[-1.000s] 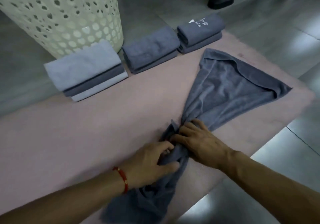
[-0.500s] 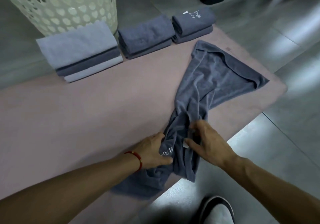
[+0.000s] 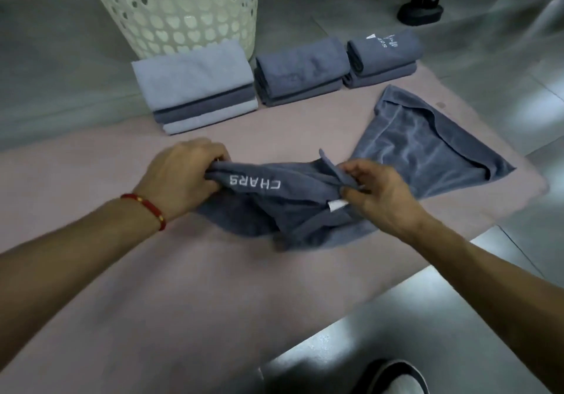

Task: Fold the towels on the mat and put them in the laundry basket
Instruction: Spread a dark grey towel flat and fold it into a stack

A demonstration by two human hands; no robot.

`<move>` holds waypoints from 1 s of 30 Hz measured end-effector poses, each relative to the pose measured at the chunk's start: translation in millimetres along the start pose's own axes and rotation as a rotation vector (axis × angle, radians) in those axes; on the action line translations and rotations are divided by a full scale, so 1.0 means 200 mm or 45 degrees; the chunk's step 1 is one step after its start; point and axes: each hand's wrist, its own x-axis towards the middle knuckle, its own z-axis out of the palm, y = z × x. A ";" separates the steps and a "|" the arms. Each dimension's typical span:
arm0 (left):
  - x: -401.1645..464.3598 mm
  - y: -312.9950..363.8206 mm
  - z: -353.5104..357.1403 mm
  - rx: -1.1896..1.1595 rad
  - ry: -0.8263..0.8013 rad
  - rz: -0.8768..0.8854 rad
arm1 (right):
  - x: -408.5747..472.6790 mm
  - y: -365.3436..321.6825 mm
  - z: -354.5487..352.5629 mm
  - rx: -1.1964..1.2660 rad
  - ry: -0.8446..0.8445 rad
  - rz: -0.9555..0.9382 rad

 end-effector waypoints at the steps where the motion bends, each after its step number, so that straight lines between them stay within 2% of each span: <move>1: 0.02 -0.04 -0.08 0.108 0.160 0.103 | 0.04 -0.07 -0.01 0.099 -0.015 -0.049; 3: -0.04 -0.11 -0.16 0.276 0.262 0.292 | 0.06 -0.20 0.01 0.155 -0.124 -0.167; 5: -0.20 -0.21 -0.11 0.371 0.141 0.324 | 0.03 -0.28 0.08 0.039 -0.221 -0.296; 6: -0.30 -0.27 -0.05 0.372 0.059 0.258 | 0.00 -0.29 0.15 -0.068 -0.259 -0.383; 8: -0.52 -0.39 0.09 0.335 -0.067 0.015 | -0.08 -0.29 0.32 -0.247 -0.423 -0.562; 11: -0.82 -0.45 0.28 0.179 -0.117 -0.456 | -0.21 -0.31 0.61 -0.310 -0.897 -0.584; 13: -0.96 -0.38 0.38 -0.038 -0.046 -0.695 | -0.27 -0.32 0.78 -0.359 -1.181 -0.565; 14: -1.00 -0.31 0.41 -0.147 0.017 -0.797 | -0.28 -0.33 0.85 -0.396 -1.254 -0.543; 16: -1.05 -0.15 0.44 -0.382 0.093 -1.030 | -0.21 -0.35 0.93 -0.398 -1.217 -0.489; 19: -1.09 0.09 0.49 -0.617 -0.002 -1.281 | -0.01 -0.38 0.99 -0.415 -0.910 -0.603; 22: -1.14 0.27 0.58 -0.575 -0.166 -1.312 | 0.23 -0.40 1.05 -0.497 -0.758 -0.665; 23: -1.16 0.31 0.62 -0.606 -0.161 -1.322 | 0.30 -0.40 1.08 -0.547 -0.748 -0.681; 27: -1.21 0.38 0.67 -0.822 0.089 -1.287 | 0.54 -0.45 1.33 -0.709 -0.863 -0.703; 30: -1.20 0.37 0.66 -0.914 0.158 -1.201 | 0.67 -0.50 1.53 -0.677 -0.885 -0.648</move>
